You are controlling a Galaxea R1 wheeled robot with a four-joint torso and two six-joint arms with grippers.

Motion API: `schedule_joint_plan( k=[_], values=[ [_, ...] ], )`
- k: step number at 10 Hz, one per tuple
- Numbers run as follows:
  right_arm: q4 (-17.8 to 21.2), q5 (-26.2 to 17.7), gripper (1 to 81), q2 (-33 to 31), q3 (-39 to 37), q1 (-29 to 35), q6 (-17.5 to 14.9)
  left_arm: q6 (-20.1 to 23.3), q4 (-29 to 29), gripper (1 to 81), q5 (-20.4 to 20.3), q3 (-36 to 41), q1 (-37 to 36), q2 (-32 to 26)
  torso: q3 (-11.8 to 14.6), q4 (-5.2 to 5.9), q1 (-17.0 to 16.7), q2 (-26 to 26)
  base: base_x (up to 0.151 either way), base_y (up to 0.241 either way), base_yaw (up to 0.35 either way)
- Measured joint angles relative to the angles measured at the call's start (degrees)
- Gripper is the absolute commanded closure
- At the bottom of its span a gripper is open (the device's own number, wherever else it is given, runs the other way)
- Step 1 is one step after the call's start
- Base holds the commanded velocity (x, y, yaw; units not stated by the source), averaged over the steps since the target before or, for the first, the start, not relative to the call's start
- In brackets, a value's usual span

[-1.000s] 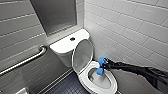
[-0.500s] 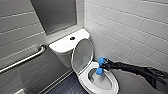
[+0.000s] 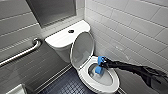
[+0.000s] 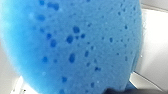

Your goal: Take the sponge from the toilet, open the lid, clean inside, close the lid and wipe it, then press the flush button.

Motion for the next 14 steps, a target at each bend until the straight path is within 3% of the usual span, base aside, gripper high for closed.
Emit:
schedule_joint_plan(
  k=[2, 4, 7, 11, 14],
  values=[
    [0.5, 0.1, 81.1, 3.4, -5.8, 0.0, 3.0, 0.0, 0.0, 1.0, -0.1, 0.0, 0.1, 0.2, 0.0, 0.00, 0.0, 0.0, 0.000, 0.000, 0.000],
    [1.1, 0.6, 81.1, 6.5, -11.1, 0.0, 8.5, 0.0, 0.0, 1.0, -0.1, 0.0, 0.3, 0.8, 0.0, 0.00, 0.0, 0.0, 0.000, 0.000, 0.000],
    [1.7, 2.1, 81.1, 6.9, -12.4, -0.4, 13.0, 0.1, 0.0, 1.0, -0.1, 0.0, 0.3, 1.7, 0.0, 0.00, 0.0, 0.0, 0.000, 0.000, 0.000],
    [1.9, 3.8, 81.1, -0.9, -0.7, -0.8, 16.0, 0.2, 0.1, 1.0, -0.1, -0.1, 0.2, 2.5, 0.0, 0.00, 0.0, 0.0, 0.000, 0.000, 0.000],
    [1.8, 9.3, 81.1, -7.8, 6.8, -4.2, 17.0, 0.2, 0.1, 1.0, -0.1, -0.2, 0.2, 2.6, 0.0, 0.00, 0.0, -0.1, 0.000, 0.000, 0.000]
  ],
)
